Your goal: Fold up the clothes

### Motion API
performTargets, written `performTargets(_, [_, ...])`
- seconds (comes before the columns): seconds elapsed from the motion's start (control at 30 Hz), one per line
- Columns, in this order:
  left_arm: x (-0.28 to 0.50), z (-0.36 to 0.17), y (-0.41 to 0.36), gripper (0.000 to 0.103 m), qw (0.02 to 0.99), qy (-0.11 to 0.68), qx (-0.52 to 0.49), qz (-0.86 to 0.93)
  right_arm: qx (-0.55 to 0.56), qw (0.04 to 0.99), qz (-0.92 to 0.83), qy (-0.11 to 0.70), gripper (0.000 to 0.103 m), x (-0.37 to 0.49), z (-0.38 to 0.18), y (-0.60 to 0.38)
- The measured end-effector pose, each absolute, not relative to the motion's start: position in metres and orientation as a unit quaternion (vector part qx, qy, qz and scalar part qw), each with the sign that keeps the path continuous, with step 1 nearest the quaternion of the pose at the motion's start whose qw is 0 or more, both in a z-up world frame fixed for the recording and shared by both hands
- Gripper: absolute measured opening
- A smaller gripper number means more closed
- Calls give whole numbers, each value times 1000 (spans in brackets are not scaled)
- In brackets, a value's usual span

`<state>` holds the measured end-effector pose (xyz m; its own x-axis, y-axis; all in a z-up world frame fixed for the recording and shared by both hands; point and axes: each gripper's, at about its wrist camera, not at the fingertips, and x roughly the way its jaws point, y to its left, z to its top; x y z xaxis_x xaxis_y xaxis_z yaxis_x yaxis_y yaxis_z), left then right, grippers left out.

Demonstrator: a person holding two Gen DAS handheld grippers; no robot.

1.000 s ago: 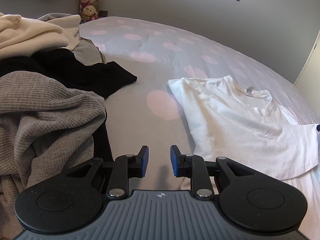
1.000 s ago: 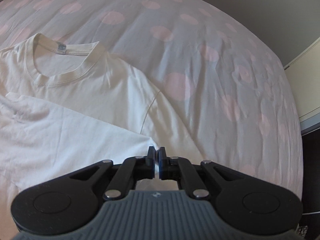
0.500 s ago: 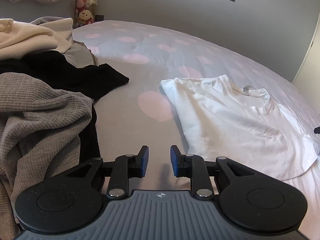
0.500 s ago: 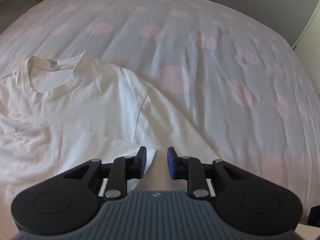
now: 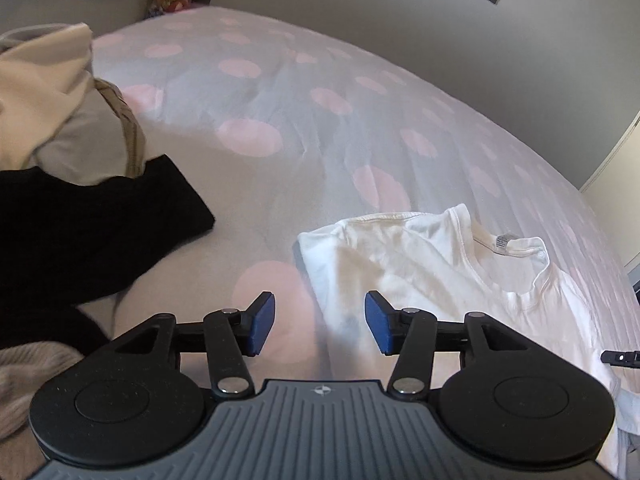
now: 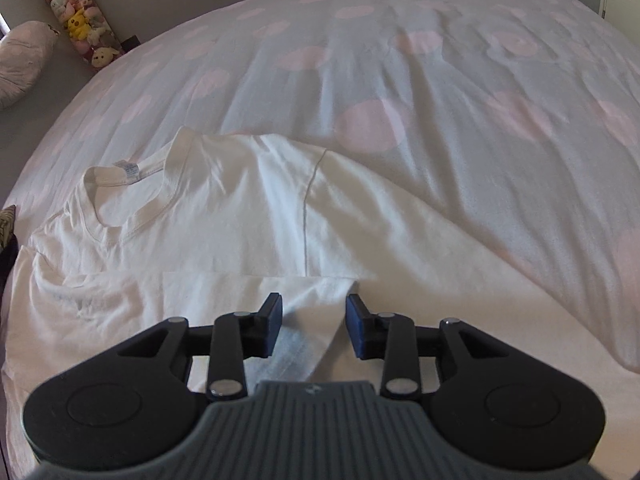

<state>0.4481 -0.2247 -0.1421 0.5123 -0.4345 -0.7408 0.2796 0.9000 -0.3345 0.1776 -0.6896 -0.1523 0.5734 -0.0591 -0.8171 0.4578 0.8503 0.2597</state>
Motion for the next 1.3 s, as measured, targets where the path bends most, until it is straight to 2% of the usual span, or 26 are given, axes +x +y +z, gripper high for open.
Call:
performTargets(0.1, [467,-158,-235,43,855,472,-100,-188,243,861,-143,424,38,177,-156,-692])
performTargets(0.17, [470,-164,-237,16,856,468,-111,-191,259,862,-138,413,34,175,-159,-696])
performTargets(0.23, [469,-165,-238,2,859,460,-111,-198,279,865,-123,399,23,173,-161,-698])
performTargets(0.27, [466,-162,-238,1,863,453,-106,-199,283,866,-114,395,15,173,-161,-698])
performTargets(0.37, [458,-152,-229,1,870,432,-109,-210,274,879,-106,376,9,173,-157,-691])
performTargets(0.5, [454,-136,-218,1,878,407,-118,-224,251,902,-108,335,8,173,-145,-685])
performTargets(0.73, [465,-152,-230,1,880,427,-82,-193,252,885,-139,365,9,193,-171,-693])
performTargets(0.87, [460,-157,-231,4,885,426,-64,-179,278,884,-143,347,25,182,-175,-699])
performTargets(0.9, [457,-156,-229,4,886,423,-68,-179,283,886,-142,338,26,176,-173,-700])
performTargets(0.97, [442,-150,-223,15,885,422,-69,-182,284,890,-139,329,26,163,-166,-698])
performTargets(1.03, [424,-144,-219,21,887,420,-57,-184,279,894,-132,325,26,149,-160,-693])
performTargets(1.3, [339,-135,-212,22,891,425,-34,-158,168,914,-104,355,32,117,-160,-659])
